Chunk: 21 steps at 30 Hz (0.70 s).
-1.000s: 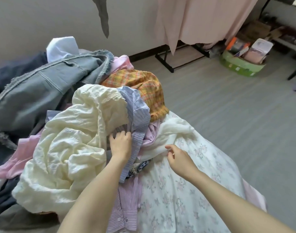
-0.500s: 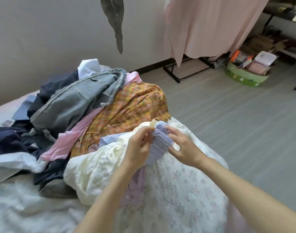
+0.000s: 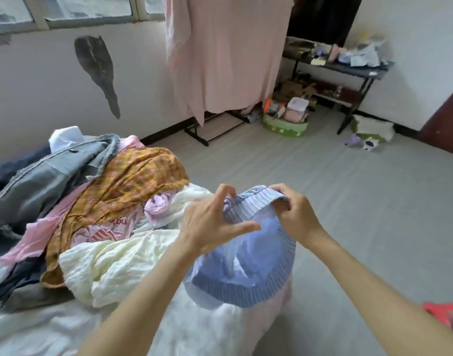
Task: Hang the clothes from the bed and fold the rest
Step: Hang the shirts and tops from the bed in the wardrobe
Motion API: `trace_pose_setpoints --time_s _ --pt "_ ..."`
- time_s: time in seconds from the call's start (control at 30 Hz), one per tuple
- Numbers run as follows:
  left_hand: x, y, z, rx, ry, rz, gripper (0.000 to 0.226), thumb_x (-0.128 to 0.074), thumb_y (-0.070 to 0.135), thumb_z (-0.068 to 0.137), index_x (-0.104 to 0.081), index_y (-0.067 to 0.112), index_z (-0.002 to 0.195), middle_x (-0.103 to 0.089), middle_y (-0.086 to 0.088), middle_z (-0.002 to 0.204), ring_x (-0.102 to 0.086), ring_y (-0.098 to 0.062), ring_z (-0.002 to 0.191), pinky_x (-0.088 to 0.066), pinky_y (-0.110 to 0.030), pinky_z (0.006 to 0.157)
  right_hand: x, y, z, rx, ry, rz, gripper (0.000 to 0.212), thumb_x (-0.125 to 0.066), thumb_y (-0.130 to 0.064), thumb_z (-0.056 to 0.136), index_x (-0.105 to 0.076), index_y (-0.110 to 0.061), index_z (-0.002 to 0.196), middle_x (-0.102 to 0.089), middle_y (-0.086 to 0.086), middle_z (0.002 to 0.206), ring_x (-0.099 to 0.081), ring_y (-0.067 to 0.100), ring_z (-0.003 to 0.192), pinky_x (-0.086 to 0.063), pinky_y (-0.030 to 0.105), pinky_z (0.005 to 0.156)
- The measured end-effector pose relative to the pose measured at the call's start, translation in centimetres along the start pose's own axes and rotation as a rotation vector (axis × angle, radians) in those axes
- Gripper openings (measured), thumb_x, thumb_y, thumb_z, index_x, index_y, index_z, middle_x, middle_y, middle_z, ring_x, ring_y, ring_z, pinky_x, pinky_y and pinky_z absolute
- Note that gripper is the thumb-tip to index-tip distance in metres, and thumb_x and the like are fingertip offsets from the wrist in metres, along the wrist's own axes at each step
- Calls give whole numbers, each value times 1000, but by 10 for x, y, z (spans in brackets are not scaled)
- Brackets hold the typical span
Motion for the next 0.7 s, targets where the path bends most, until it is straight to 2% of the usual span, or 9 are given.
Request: trace_pose_setpoints --time_s 0.1,0.17,0.23,0.27,0.33,0.43,0.57,0.63,0.7 --pt "-45 51 -18 -136 -171 205 63 -62 55 68 -41 27 119 -57 5 93 -62 -27 86 -34 -30 63 60 22 -65 -148 24 -38 29 -49 7 85 -58 -17 98 -64 2 81 -58 20 78 -42 15 67" --pt "-76 82 -30 -220 -243 256 52 -56 31 73 -40 25 123 -53 0 108 -59 -29 96 -37 -32 66 92 45 -117 -283 -79 -86 32 -48 2 88 -57 -20 110 -65 11 94 -56 16 78 -40 10 65" --pt "-105 108 -45 -332 -327 248 47 -51 18 77 -46 25 123 -49 -2 110 -55 -27 100 -37 -31 68 117 69 -172 -407 -175 -133 36 -45 -2 92 -55 -19 121 -63 4 113 -57 9 93 -38 1 73" --pt "-123 125 -55 -384 -398 220 44 -50 14 79 -50 27 122 -49 -1 112 -53 -25 102 -37 -30 68 133 80 -204 -474 -196 -136 37 -44 -4 93 -54 -19 125 -60 1 122 -56 12 105 -38 3 84" --pt "-152 150 -70 -429 -553 183 39 -46 11 84 -55 28 118 -52 2 114 -54 -22 104 -42 -32 69 153 96 -257 -570 -269 -95 35 -45 -11 97 -53 -24 128 -56 -1 132 -52 16 119 -39 23 103" --pt "-197 201 -97 -504 -758 202 35 -44 10 86 -58 25 114 -54 0 112 -56 -24 104 -46 -35 74 190 110 -336 -684 -291 -26 31 -43 -15 99 -56 -23 126 -56 -3 130 -48 3 111 -37 26 104" --pt "-251 273 -126 -607 -900 162 43 -44 1 83 -56 22 119 -51 -4 117 -56 -27 105 -47 -39 83 249 128 -426 -916 -62 -83 28 -42 -10 98 -58 6 115 -60 23 121 -57 24 113 -38 41 101" --pt "-275 307 -136 -639 -970 125 49 -43 -3 82 -54 20 125 -50 -6 121 -54 -28 109 -46 -37 87 276 132 -474 -1033 78 -110 25 -42 -8 98 -59 6 110 -61 23 117 -58 25 108 -38 39 98" --pt "-297 340 -148 -714 -1062 100 52 -43 -4 82 -51 18 129 -50 -9 123 -52 -28 112 -44 -35 91 298 132 -520 -1126 289 -165 18 -43 -8 97 -60 -4 104 -64 15 106 -54 19 92 -41 33 88"
Point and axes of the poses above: each hand's wrist, its own z-axis towards the middle knuckle, its own x-axis out of the back of the hand, y = z × x, the point moved 1 cm from there along z, towards the middle knuckle
